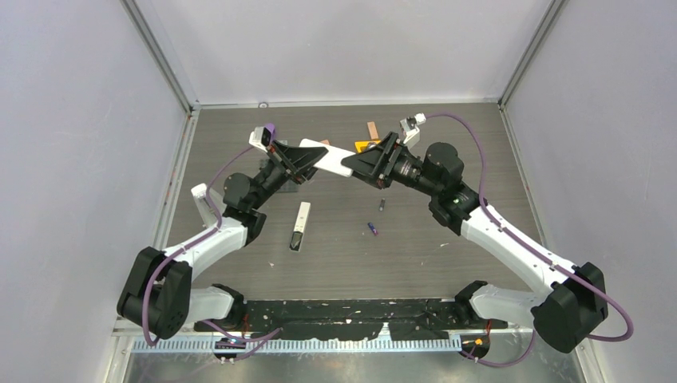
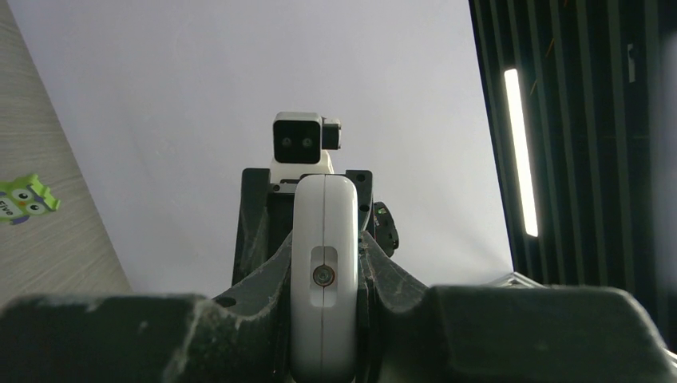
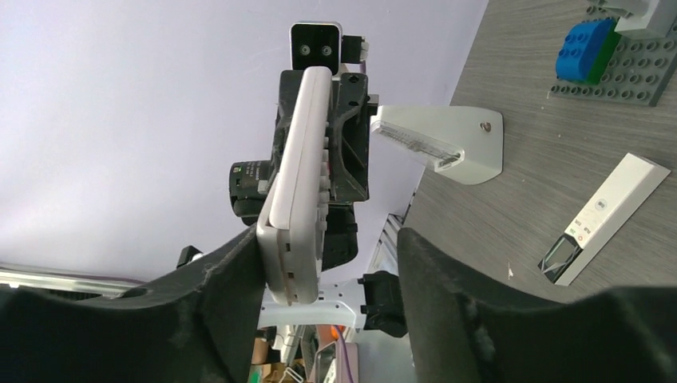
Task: Load the batteries into the remote control
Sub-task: Load the battery cover into the remote control.
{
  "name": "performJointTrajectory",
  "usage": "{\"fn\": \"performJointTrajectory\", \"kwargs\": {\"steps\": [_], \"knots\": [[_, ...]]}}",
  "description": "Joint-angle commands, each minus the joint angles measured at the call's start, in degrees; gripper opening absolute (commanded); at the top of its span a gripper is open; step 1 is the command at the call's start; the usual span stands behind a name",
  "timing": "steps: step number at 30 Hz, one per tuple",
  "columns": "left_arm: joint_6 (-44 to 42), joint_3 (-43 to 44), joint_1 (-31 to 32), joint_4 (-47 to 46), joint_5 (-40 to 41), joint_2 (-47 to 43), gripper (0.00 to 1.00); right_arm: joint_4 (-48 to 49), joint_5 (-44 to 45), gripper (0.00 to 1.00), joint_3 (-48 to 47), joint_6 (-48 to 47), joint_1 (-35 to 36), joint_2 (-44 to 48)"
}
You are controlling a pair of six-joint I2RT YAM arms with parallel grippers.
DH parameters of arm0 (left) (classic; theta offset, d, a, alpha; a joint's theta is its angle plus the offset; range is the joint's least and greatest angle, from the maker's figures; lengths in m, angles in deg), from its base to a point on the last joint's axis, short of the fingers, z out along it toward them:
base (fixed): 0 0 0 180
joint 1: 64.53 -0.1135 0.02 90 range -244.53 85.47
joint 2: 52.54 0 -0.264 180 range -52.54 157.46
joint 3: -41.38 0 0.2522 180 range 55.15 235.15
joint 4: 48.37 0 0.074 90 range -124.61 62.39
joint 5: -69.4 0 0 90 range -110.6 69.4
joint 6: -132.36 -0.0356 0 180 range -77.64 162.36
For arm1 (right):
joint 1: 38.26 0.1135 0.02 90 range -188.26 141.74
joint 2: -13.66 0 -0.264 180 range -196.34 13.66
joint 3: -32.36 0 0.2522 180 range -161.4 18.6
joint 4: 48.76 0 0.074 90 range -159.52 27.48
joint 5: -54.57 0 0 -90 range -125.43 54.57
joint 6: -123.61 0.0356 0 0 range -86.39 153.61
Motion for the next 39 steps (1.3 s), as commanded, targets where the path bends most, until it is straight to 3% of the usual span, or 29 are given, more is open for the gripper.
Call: {"fn": "performJointTrajectory", "kwargs": {"steps": [1,8,14,22,31,34,36,38,39], "knots": [[1.0,0.3,-0.1,-3.9,1.1,-0.2,0.0,3.1,-1.3,0.54,0.3,1.7,-0.3,-0.8],[2.9,0.5,-0.1,-3.9,1.6,-0.4,0.0,3.5,-1.0,0.17,1.1,1.3,-0.2,-1.6],[3.7,1.0,-0.1,-4.7,1.8,0.0,0.0,5.2,-0.6,0.06,1.8,0.5,-0.2,-1.6],[0.4,3.1,0.6,-5.2,-1.4,-0.2,0.0,4.6,0.2,0.07,0.0,-0.5,1.9,-4.7],[-9.2,6.8,1.7,-4.2,-8.6,-1.3,0.0,5.8,1.4,0.09,-1.0,-1.2,3.1,-6.8],[-15.9,8.5,1.7,2.6,-12.2,-3.4,0.0,4.3,1.6,0.09,-1.6,-2.9,3.1,-6.1],[-20.3,9.8,1.6,7.6,-13.4,-5.0,0.0,1.7,2.0,0.13,-2.6,-5.0,3.1,-5.6],[-23.8,10.9,1.6,12.2,-14.3,-5.8,0.0,0.0,2.1,0.25,-3.4,-6.8,3.1,-5.2],[-24.9,11.4,1.5,13.7,-14.7,-5.9,0.0,-0.7,2.1,0.37,-3.7,-7.4,3.0,-4.7]]}}
